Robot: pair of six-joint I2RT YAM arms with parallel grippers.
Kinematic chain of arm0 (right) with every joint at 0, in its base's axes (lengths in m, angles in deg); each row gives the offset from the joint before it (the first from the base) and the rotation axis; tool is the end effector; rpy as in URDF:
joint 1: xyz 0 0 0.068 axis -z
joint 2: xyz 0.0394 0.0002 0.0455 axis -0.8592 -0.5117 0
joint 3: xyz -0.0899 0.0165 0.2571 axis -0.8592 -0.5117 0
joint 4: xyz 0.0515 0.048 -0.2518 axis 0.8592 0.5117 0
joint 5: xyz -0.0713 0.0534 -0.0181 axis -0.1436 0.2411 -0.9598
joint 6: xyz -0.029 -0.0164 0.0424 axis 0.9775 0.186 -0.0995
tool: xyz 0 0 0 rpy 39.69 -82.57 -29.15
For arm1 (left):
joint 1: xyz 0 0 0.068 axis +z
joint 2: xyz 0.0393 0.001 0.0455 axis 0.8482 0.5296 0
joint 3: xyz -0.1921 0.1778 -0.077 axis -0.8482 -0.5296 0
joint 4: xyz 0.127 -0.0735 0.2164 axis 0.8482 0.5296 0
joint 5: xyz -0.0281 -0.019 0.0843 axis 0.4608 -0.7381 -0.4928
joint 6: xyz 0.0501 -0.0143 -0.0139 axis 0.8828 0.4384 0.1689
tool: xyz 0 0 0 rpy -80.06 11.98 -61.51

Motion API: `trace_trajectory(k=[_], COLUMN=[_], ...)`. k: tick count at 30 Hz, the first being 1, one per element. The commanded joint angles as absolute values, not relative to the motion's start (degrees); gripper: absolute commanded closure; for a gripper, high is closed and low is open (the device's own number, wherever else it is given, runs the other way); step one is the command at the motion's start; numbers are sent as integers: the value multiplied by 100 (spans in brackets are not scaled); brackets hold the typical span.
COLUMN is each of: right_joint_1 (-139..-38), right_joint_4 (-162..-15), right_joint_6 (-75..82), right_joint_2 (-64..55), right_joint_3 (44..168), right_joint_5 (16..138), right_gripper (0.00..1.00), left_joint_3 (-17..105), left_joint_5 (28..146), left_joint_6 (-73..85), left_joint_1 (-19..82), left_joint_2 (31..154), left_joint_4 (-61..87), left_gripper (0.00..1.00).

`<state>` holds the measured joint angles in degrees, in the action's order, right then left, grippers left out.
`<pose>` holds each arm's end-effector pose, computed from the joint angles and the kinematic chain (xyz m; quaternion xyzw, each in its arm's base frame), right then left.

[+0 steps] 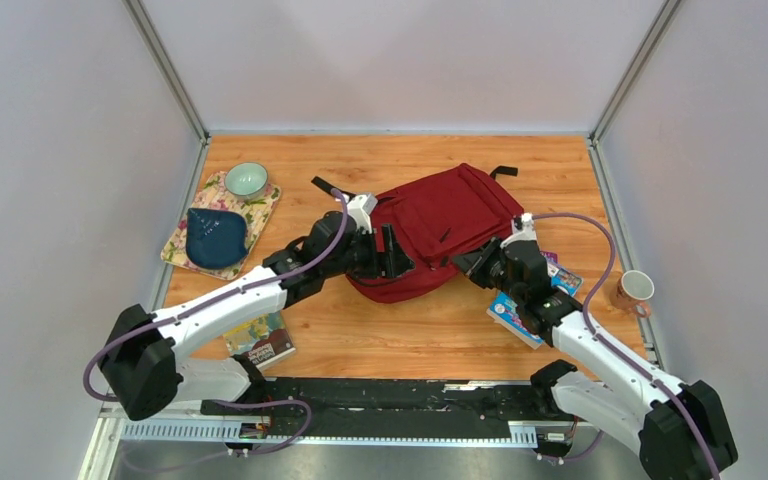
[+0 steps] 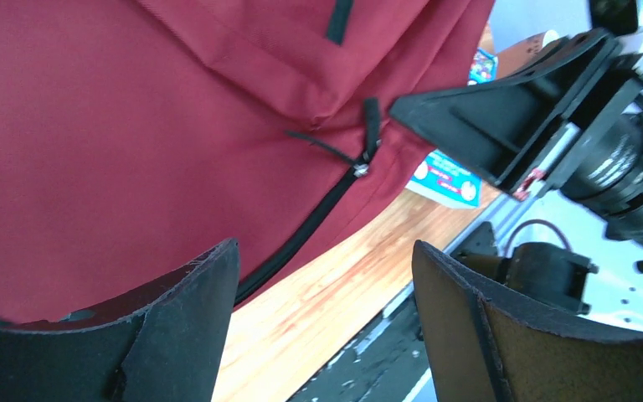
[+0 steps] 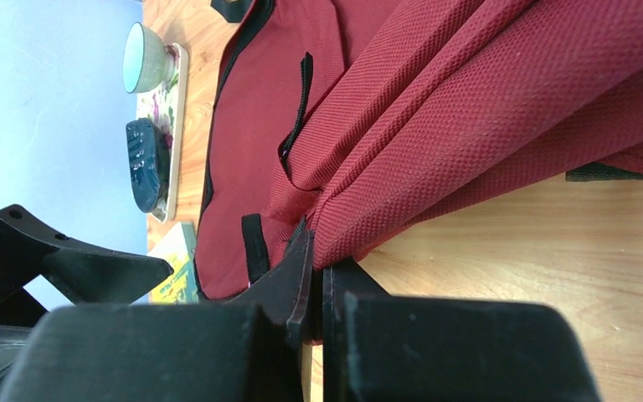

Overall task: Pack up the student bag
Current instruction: Unzip the student bag at the center of the board.

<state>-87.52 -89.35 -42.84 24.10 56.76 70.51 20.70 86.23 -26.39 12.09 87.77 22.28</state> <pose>0.1799 0.0978 0.2207 0.1784 0.8295 0.3532 0.3942 0.1905 -0.2035 0.2750 0.0456 0.8587 -0.3987 0.3188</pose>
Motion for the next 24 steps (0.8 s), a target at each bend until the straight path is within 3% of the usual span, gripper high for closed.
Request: trace_trajectory(k=[1,12,24], right_joint_1=[-8884,-9876,-10150], right_joint_4=[-9565,-9889,-10646], right_joint_6=[-4405,-4563,-4159], right_joint_2=[2612,2428,2392], right_joint_3=[5485,5133,4658], right_joint_5=[6967,5755,6070], right_gripper=[100,100,100], left_joint_3=[2105,1437,1438], left_joint_5=[8759,9014,9164], left_joint_6=[-3295,-4403,-4667], left_joint_1=[1065,828,819], left_joint_2=[9018,9580,10310], left_joint_4=[1543,735,480], left_gripper=[17,24,28])
